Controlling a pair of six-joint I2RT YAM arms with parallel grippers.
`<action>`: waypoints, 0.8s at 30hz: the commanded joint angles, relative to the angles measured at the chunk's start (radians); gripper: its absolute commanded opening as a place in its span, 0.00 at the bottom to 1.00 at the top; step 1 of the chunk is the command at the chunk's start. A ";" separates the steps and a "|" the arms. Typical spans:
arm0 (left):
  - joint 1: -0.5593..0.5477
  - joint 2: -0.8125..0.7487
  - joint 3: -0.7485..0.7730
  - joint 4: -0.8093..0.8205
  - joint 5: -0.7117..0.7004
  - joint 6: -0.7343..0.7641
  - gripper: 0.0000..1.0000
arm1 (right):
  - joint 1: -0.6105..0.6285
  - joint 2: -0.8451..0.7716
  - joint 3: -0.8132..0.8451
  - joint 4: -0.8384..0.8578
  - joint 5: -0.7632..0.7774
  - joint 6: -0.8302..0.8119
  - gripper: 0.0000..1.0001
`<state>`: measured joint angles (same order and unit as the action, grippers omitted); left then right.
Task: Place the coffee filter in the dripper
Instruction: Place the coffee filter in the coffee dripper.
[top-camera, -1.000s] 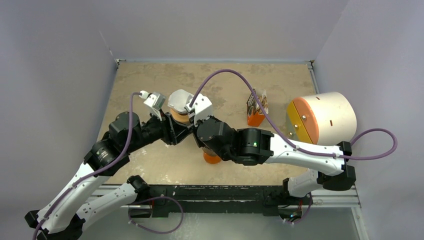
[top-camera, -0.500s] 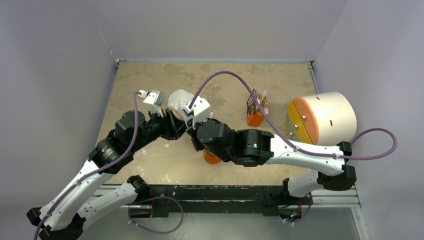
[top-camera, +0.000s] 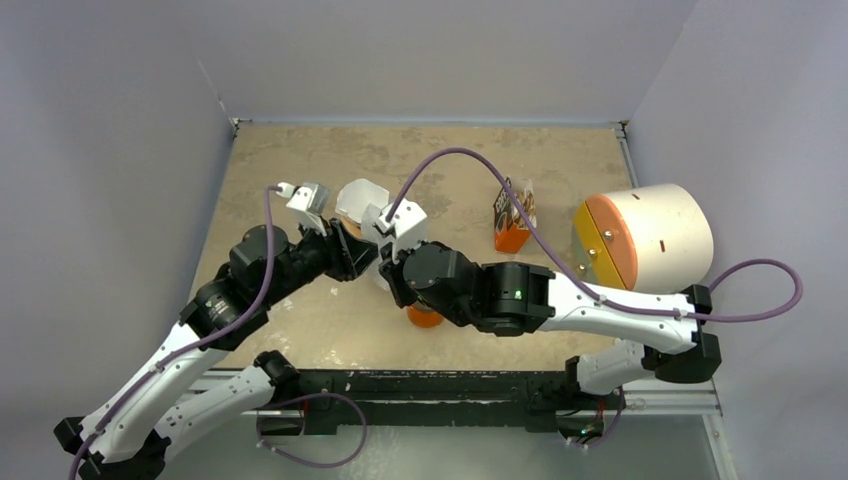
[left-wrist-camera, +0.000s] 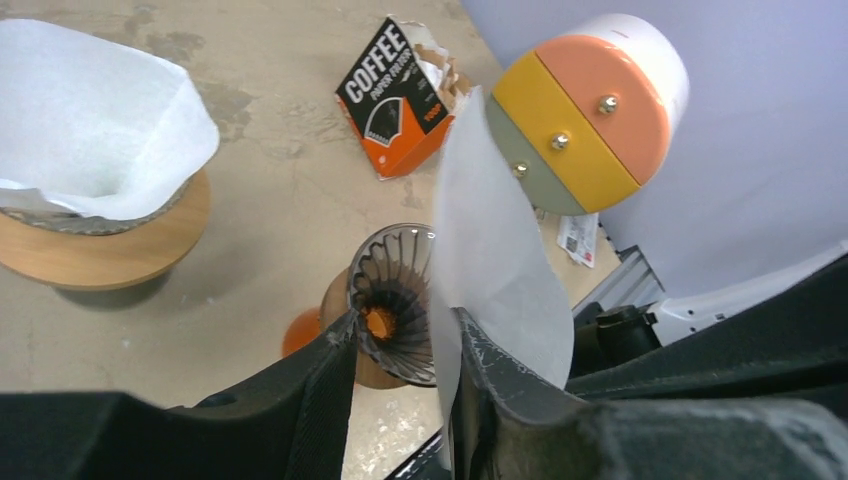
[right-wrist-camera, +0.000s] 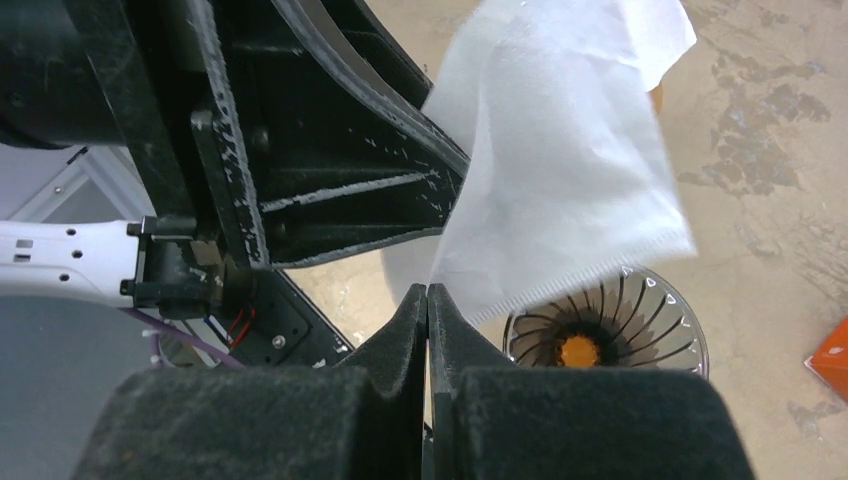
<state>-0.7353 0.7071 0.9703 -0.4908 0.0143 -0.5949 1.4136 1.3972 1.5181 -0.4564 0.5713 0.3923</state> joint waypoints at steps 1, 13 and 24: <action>-0.001 -0.022 -0.038 0.135 0.094 -0.039 0.32 | 0.003 -0.072 -0.040 0.046 -0.011 0.028 0.00; -0.002 0.016 -0.074 0.199 0.175 -0.086 0.00 | 0.002 -0.179 -0.149 0.090 -0.007 0.059 0.00; -0.001 0.015 -0.002 -0.009 -0.024 -0.066 0.00 | 0.003 -0.220 -0.211 -0.005 0.196 0.128 0.00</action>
<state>-0.7353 0.7319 0.9108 -0.4286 0.0887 -0.6697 1.4136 1.2011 1.3254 -0.4236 0.6518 0.4625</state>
